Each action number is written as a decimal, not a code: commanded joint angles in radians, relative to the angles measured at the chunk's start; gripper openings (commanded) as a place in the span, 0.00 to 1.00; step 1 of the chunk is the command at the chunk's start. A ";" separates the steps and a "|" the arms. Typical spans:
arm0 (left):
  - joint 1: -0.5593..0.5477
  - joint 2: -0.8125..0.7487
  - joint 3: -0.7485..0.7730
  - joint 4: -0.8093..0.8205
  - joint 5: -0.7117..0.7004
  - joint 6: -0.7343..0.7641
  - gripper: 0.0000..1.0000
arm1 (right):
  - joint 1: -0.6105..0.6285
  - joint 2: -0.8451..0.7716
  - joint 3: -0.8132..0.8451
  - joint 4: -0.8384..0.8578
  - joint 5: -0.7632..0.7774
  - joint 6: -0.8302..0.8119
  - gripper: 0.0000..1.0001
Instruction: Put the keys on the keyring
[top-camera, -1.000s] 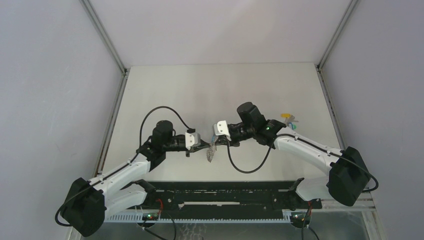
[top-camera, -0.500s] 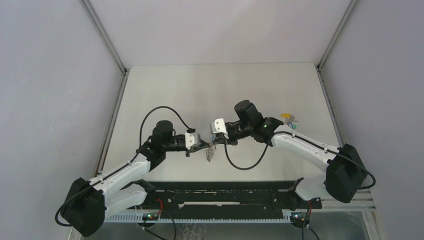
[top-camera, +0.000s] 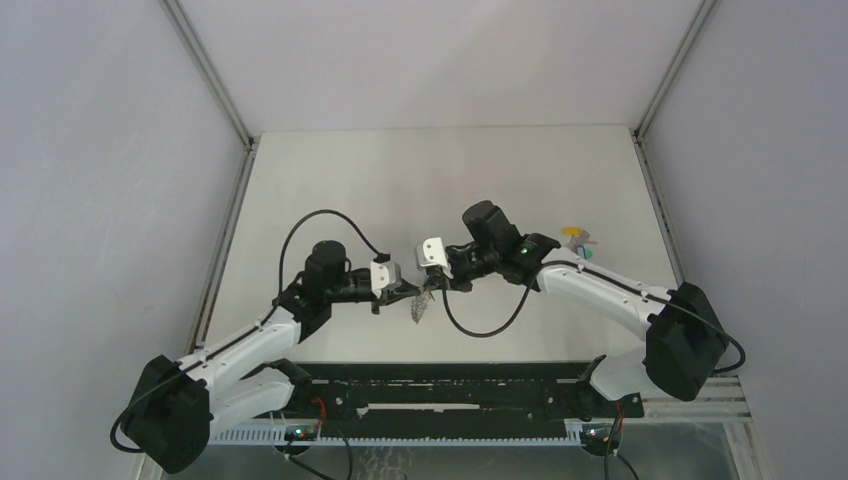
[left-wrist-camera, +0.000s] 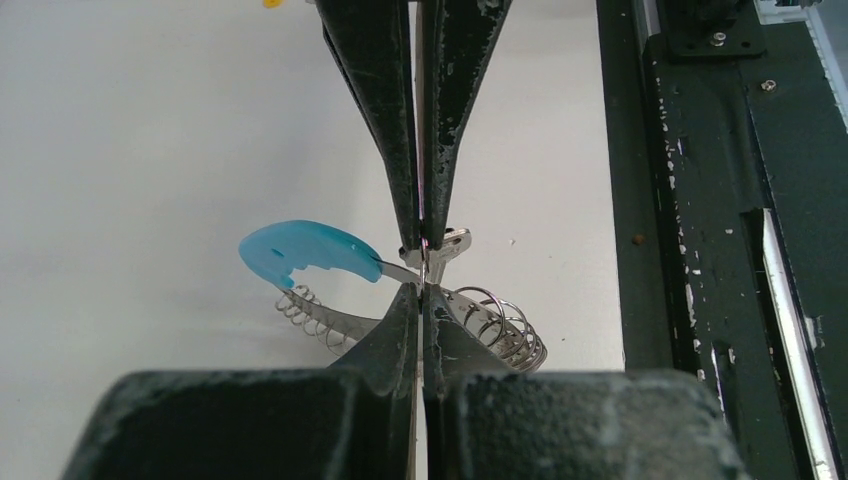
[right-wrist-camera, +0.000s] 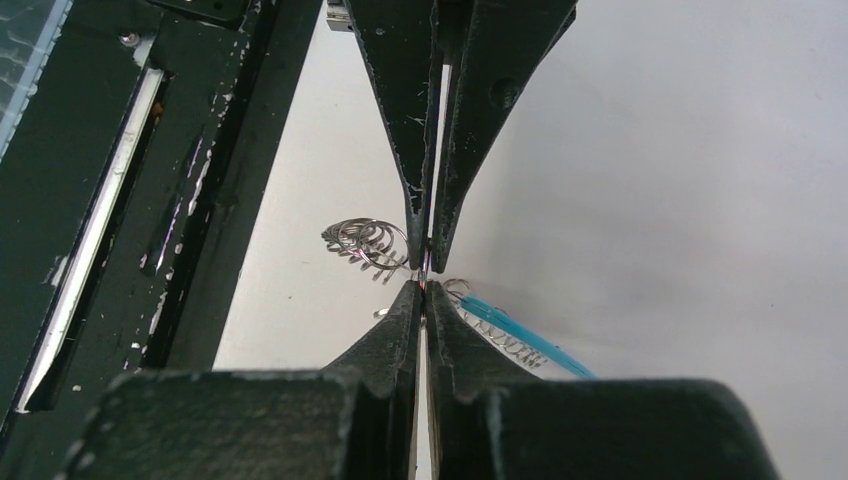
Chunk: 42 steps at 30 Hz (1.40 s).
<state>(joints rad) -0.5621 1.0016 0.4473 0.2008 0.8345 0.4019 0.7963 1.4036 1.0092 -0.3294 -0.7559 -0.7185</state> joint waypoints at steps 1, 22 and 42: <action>-0.003 0.000 0.048 0.109 -0.004 -0.053 0.00 | 0.022 -0.013 0.032 -0.018 0.047 -0.021 0.00; -0.002 -0.004 0.001 0.256 -0.112 -0.244 0.00 | 0.074 -0.089 -0.054 0.037 0.272 -0.032 0.00; -0.001 0.028 -0.082 0.476 -0.089 -0.324 0.00 | 0.034 -0.186 -0.126 0.134 0.222 0.026 0.29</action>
<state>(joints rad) -0.5644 1.0271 0.3889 0.5415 0.7193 0.0959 0.8642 1.2922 0.8837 -0.2428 -0.4511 -0.7193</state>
